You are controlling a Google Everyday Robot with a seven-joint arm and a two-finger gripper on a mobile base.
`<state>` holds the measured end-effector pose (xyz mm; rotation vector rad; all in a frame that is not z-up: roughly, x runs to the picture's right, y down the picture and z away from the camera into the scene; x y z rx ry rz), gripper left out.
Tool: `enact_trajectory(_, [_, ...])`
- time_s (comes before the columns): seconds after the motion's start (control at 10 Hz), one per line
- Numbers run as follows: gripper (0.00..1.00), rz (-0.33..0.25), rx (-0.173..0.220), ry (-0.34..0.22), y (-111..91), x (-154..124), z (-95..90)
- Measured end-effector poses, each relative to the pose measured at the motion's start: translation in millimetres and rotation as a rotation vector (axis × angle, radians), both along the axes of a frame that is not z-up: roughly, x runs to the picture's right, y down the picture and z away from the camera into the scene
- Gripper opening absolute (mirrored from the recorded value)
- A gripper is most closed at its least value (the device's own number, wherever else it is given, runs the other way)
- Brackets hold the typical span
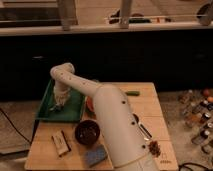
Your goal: Wipe tray with towel
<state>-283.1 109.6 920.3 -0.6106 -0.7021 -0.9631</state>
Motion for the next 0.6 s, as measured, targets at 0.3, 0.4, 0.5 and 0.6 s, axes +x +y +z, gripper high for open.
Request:
enact_trajectory(0.3, [0.00,0.007,-0.020,0.013,18,19,-10.0])
enact_trajectory(0.4, [0.00,0.021,-0.020,0.028,21,33,-16.2])
enact_trajectory(0.5, [0.00,0.038,-0.014,0.044,19,46,-22.3])
enact_trajectory(0.6, [0.00,0.048,-0.007,0.058,18,56,-26.3])
